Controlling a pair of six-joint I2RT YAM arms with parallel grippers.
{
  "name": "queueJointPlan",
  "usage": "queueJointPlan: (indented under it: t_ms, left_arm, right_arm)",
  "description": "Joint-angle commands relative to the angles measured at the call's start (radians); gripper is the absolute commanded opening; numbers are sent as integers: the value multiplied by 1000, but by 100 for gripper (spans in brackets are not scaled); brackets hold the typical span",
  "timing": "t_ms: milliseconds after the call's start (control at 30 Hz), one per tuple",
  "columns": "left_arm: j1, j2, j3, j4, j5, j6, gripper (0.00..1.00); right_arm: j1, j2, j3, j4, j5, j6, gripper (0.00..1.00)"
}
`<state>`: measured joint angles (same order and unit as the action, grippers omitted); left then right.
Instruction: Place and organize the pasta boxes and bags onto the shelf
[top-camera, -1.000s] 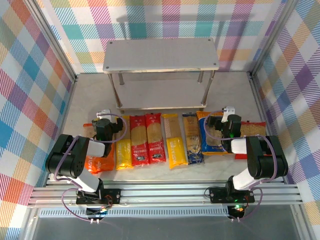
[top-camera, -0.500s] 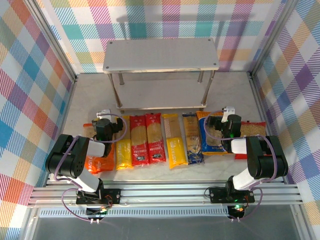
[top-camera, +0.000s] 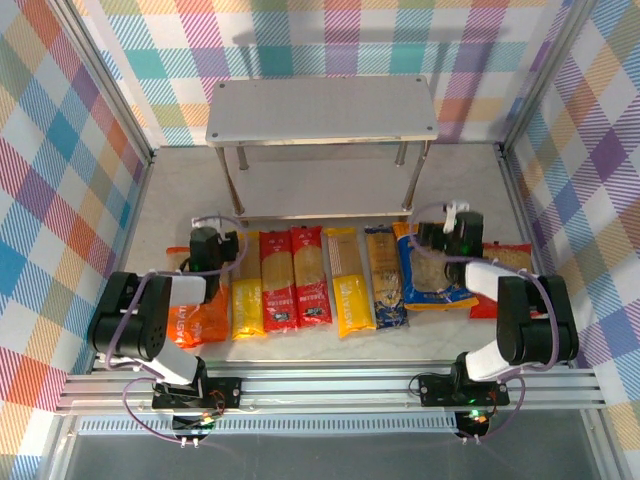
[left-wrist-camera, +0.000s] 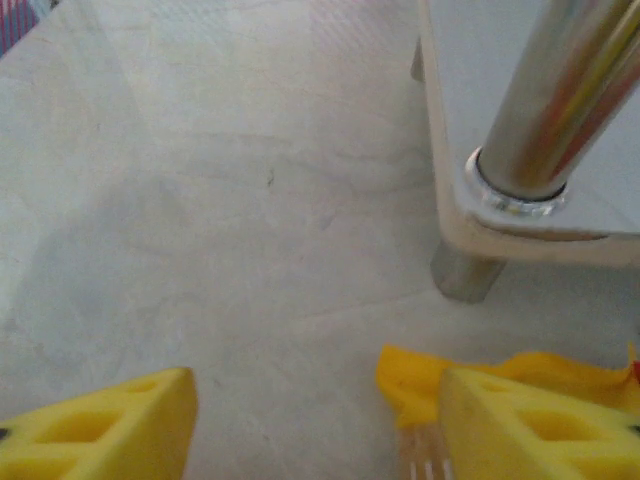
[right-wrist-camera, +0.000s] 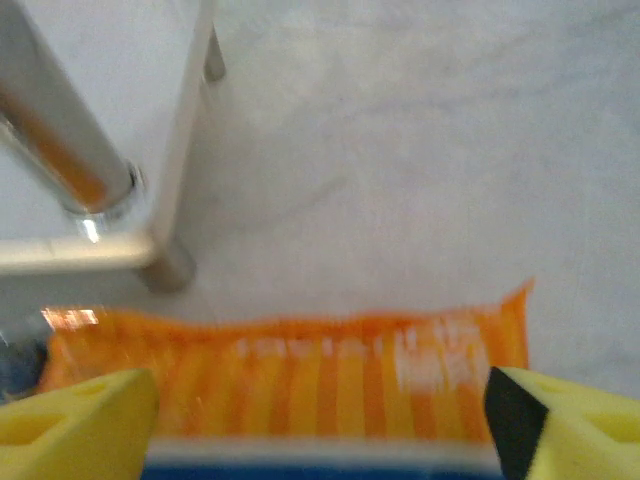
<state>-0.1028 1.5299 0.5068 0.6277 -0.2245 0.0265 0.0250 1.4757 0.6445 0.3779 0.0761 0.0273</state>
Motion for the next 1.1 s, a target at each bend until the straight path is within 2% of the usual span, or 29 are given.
queueJointPlan:
  t_ms: [0,133,300,533,700,867,1067]
  left_arm:
    - [-17,-116,133,-245,-22,-6,61]
    - [-94,-261,197,-373,-73,-104,61]
    - [-249,-386,247,-537,-158,-164,63]
    - [-387,-475,205,-711,-191,-272,65]
    - [-408,-498,142,-731,-193,-327,66]
    - [-410,-472,145,-737,-184,-338,67]
    - [-410,-427,163,-735,-149,-351,68]
  right_arm:
    - [-7,-89,270,-385,-52,6,83]
    - [30,-104,402,-602,-87,122,84]
    - [188,-145,395,-762,36,137,85]
    - [371,-235,318,-917,50,279,84]
    - [428,-204,296,-982,-9,404,79]
    - [528,-151,290,-955,-60,456,79]
    - [556,-40,337,-1000,1,478,83]
